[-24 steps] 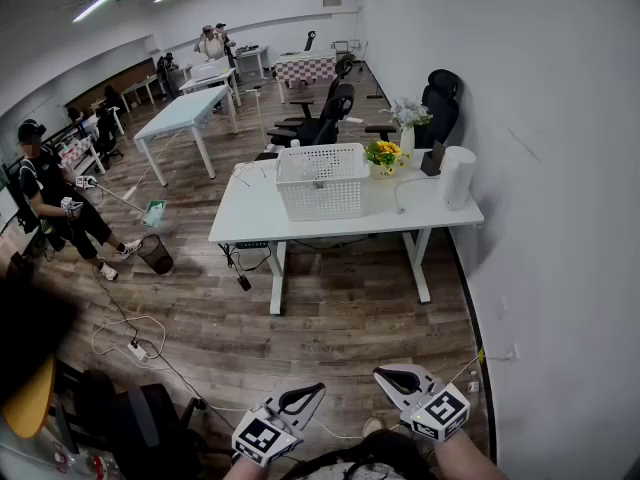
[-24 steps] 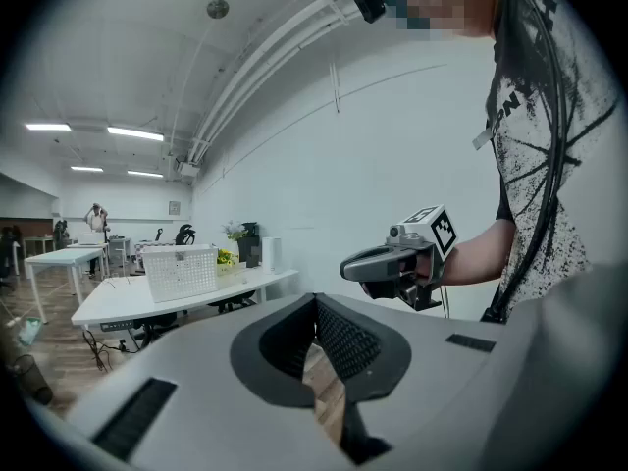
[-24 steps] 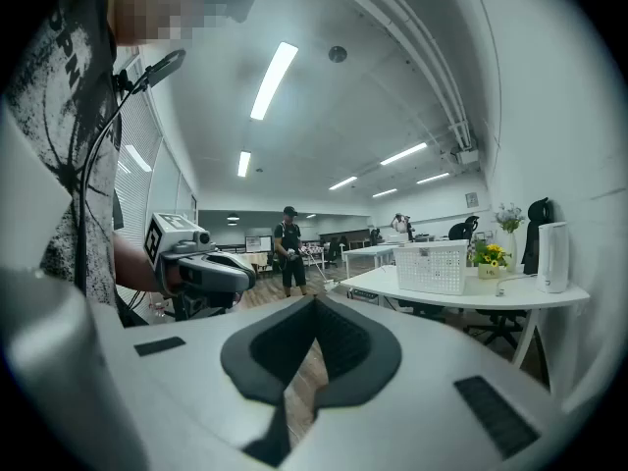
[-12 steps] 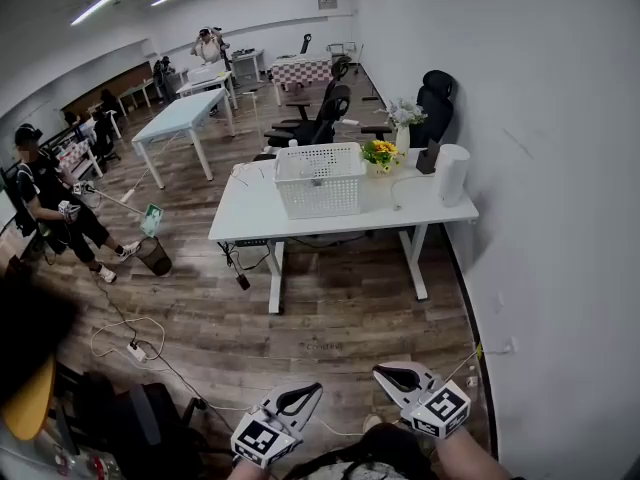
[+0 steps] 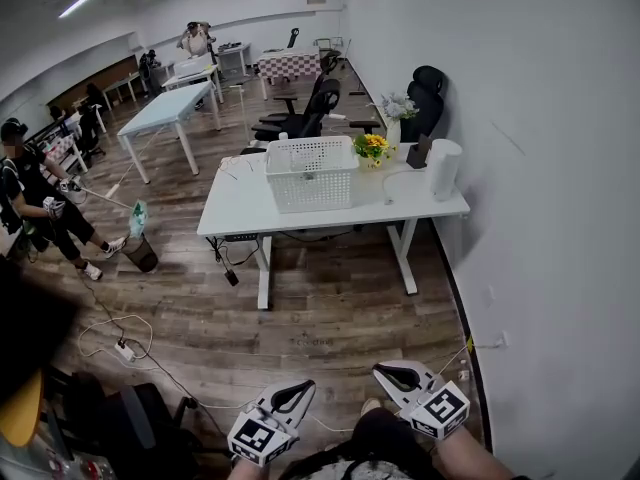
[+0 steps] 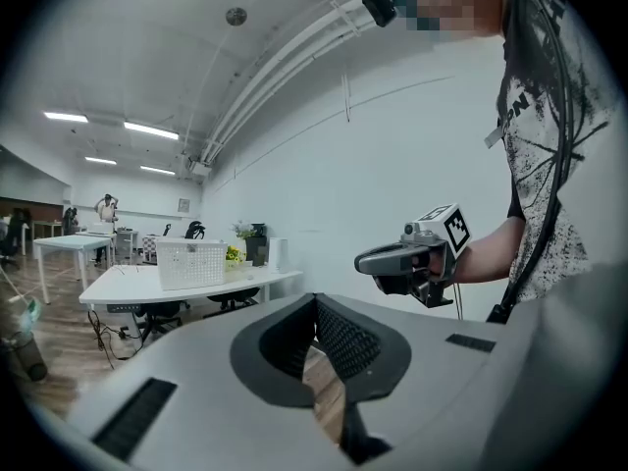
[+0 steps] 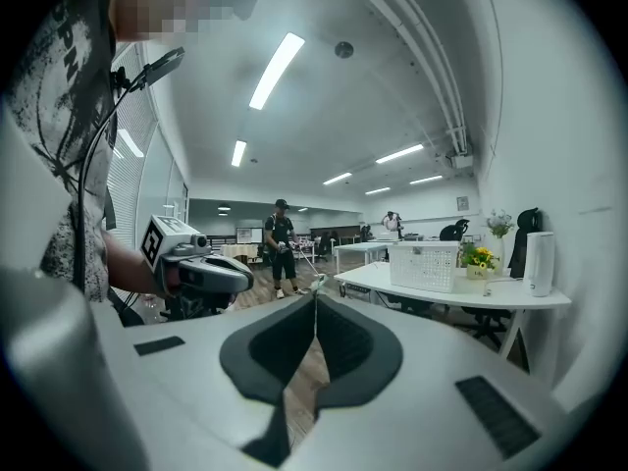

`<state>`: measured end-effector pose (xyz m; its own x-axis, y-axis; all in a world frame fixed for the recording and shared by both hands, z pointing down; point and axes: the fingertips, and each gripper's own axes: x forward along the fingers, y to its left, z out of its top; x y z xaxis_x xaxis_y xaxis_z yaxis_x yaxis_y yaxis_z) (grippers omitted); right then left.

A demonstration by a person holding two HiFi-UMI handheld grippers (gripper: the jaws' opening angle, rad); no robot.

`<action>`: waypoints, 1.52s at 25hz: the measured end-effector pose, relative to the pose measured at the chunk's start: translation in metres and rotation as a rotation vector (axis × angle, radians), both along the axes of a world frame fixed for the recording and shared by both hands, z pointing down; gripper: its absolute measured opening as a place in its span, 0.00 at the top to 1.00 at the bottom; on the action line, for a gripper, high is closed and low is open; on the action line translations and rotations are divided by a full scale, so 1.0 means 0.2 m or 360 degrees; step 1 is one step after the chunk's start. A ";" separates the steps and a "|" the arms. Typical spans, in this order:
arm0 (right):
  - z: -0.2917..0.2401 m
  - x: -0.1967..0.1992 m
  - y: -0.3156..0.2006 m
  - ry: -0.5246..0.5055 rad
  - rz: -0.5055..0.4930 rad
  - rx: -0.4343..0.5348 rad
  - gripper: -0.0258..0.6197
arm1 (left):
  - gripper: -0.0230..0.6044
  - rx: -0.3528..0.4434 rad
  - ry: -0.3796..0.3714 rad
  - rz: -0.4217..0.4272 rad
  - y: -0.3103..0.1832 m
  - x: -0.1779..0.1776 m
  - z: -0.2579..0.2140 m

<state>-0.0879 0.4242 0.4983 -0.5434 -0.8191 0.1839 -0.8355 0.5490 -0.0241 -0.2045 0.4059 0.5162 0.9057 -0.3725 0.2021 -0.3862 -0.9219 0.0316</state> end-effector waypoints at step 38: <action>0.12 0.62 -1.47 -0.0008 -0.0521 -0.0108 0.93 | 0.95 -0.0086 -0.0080 -0.0318 -1.35 0.78 0.11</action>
